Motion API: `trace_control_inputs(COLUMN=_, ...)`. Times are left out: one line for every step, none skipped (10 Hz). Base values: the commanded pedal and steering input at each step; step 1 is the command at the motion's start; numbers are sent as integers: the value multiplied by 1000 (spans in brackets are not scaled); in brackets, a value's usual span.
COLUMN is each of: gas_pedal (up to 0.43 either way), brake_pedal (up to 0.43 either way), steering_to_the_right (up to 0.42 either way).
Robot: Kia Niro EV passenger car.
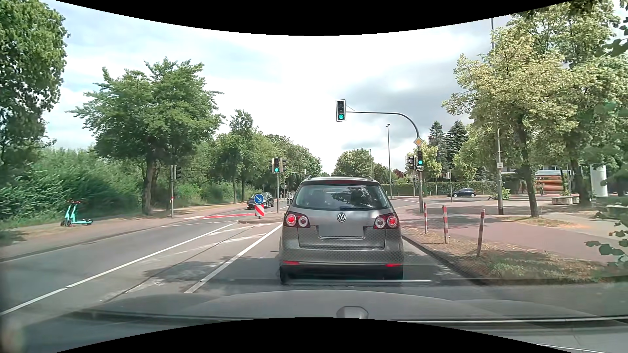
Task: Follow the waypoints while adhering to traffic rules and regulations
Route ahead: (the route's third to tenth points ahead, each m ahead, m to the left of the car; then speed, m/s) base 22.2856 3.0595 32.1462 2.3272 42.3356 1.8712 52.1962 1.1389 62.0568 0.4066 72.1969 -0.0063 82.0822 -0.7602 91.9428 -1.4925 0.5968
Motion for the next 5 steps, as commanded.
trace_control_inputs(gas_pedal=0, brake_pedal=18, steering_to_the_right=-4)
trace_control_inputs(gas_pedal=0, brake_pedal=18, steering_to_the_right=-4)
trace_control_inputs(gas_pedal=0, brake_pedal=18, steering_to_the_right=-4)
trace_control_inputs(gas_pedal=0, brake_pedal=18, steering_to_the_right=-4)
trace_control_inputs(gas_pedal=0, brake_pedal=18, steering_to_the_right=-4)
